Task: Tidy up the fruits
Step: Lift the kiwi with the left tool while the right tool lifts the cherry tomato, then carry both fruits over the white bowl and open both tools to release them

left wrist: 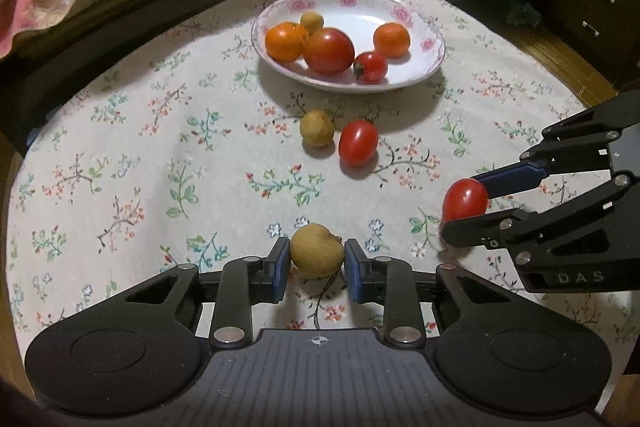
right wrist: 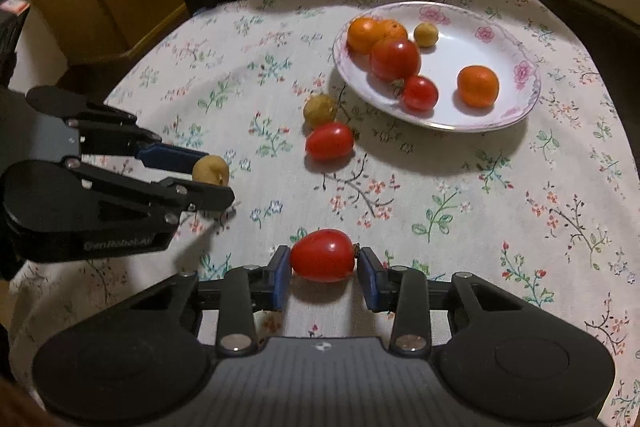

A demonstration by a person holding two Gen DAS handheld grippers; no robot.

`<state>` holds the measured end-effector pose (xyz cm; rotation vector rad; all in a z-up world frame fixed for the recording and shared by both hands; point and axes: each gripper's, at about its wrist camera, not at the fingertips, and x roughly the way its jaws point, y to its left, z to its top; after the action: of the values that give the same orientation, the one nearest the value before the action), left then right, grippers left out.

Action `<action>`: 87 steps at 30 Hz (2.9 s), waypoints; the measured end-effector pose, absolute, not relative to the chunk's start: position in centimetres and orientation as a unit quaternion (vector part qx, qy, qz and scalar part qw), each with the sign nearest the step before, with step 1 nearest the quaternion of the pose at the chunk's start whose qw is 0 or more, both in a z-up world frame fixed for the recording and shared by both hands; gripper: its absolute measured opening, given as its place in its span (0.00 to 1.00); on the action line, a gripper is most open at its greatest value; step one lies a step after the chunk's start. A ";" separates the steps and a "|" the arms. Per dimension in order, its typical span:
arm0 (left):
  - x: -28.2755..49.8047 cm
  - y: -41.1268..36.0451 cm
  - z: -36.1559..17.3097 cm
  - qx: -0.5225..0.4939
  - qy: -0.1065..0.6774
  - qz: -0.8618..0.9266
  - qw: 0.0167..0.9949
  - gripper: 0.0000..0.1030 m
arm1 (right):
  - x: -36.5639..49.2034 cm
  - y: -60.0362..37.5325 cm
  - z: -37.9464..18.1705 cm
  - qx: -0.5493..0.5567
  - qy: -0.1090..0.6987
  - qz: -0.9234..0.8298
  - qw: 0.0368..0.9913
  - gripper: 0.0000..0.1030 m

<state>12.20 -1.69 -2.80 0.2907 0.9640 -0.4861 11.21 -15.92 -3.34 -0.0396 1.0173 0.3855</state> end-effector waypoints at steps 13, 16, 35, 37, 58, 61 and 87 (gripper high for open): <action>12.4 -3.1 -1.9 0.140 0.442 -0.243 0.852 0.36 | 11.5 -16.2 -2.1 0.002 0.467 0.177 0.866 0.38; 12.5 -3.4 -1.6 0.139 0.438 -0.245 0.854 0.36 | 11.6 -16.3 -1.9 0.004 0.464 0.175 0.869 0.38; 15.0 -5.5 1.4 0.120 0.397 -0.239 0.878 0.34 | 13.3 -18.9 0.7 0.038 0.424 0.131 0.895 0.38; 15.6 -5.9 1.6 0.116 0.394 -0.237 0.880 0.34 | 13.7 -19.3 0.9 0.044 0.418 0.123 0.899 0.38; 23.0 -10.2 0.3 0.134 0.375 -0.237 0.886 0.34 | 20.3 -23.1 -0.5 0.087 0.400 0.046 0.911 0.38; 23.9 -10.6 -0.2 0.137 0.376 -0.240 0.885 0.34 | 21.0 -23.5 -1.2 0.088 0.402 0.039 0.910 0.38; 25.0 -9.9 0.3 0.145 0.366 -0.231 0.890 0.50 | 21.7 -23.5 -1.4 0.087 0.383 0.038 0.919 0.43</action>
<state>25.02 -9.86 0.29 0.3012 0.7602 -0.4795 21.72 -23.47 -1.36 0.1786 0.7883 0.0784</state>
